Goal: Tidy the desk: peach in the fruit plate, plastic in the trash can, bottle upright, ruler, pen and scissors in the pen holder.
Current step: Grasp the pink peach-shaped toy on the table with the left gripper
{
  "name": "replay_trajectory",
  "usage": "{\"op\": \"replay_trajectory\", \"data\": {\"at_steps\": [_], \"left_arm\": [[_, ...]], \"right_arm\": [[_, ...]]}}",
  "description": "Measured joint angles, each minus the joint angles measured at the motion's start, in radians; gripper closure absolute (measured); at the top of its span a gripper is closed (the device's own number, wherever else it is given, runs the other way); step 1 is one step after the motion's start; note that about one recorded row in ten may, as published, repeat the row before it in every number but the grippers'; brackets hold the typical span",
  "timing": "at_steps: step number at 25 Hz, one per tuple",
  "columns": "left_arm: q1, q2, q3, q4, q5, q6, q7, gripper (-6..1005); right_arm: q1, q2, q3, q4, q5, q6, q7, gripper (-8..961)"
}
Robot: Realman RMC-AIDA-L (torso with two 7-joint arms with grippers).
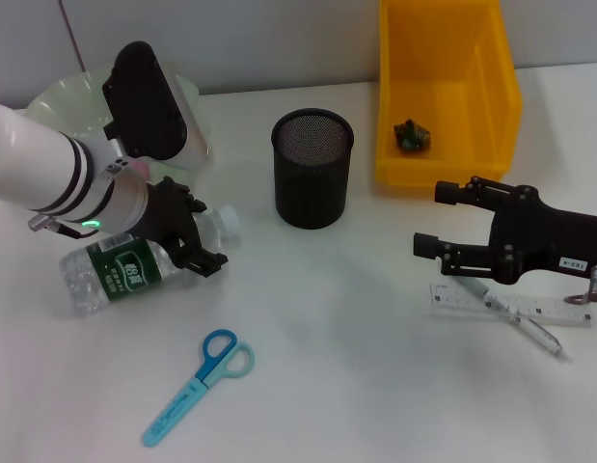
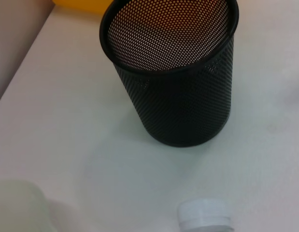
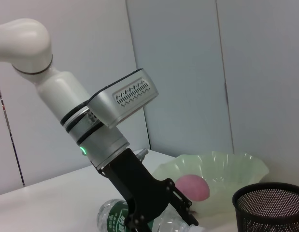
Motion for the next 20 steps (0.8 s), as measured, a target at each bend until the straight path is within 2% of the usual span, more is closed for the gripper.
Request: {"op": "replay_trajectory", "data": {"at_steps": [14,20], "left_arm": [[-0.005,0.000,0.022,-0.012,-0.002,-0.018,0.015,256],[-0.006,0.000,0.027,-0.012,0.000,-0.019,0.020,413]], "right_arm": [[0.005,0.000,-0.003,0.003,-0.001,0.000,0.000,113],[0.007,0.000,-0.006,0.004,-0.001,0.002,0.000,113]]}}
